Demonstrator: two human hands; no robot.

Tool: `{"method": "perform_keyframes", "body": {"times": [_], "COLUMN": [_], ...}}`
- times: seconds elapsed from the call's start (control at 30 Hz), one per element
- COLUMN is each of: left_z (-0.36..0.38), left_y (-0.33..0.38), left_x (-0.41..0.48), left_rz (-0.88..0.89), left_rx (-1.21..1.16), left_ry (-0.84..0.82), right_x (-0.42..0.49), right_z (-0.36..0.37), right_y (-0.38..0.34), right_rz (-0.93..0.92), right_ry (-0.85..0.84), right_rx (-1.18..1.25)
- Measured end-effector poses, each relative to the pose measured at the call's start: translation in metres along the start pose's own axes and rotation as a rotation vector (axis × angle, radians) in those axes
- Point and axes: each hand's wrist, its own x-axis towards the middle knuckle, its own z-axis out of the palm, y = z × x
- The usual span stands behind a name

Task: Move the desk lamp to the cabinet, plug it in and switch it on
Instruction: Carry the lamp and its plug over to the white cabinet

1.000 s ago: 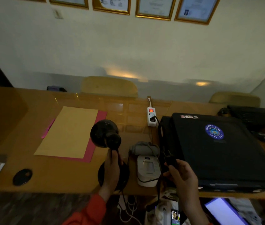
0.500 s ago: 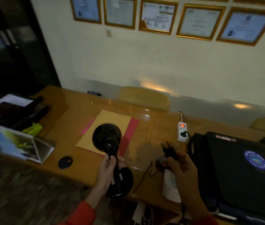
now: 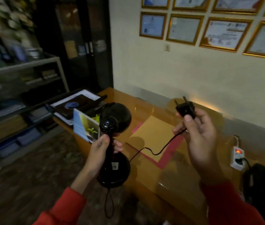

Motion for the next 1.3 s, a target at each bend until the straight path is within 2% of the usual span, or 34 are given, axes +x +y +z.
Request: {"method": "perform_keyframes", "body": {"times": [0.47, 0.8, 1.0, 1.3], "left_z": [-0.114, -0.192, -0.268, -0.42], "left_y": [0.065, 0.111, 0.137, 0.164], "left_x": [-0.023, -0.013, -0.008, 0.01], "left_rz": [-0.002, 0.109, 0.184, 0.187], "left_rx": [0.004, 0.021, 0.004, 0.087], "left_ry": [0.379, 0.678, 0.82, 0.931], "right_x": [0.048, 0.086, 0.095, 0.105], "right_z": [0.147, 0.277, 0.376, 0.565], "right_y": [0.022, 0.059, 0.071, 0.098], "right_rz": [0.07, 0.111, 0.112, 0.08], "right_ry": [-0.379, -0.677, -0.828, -0.909], "right_rx": [0.276, 0.418, 0.435, 0.441]}}
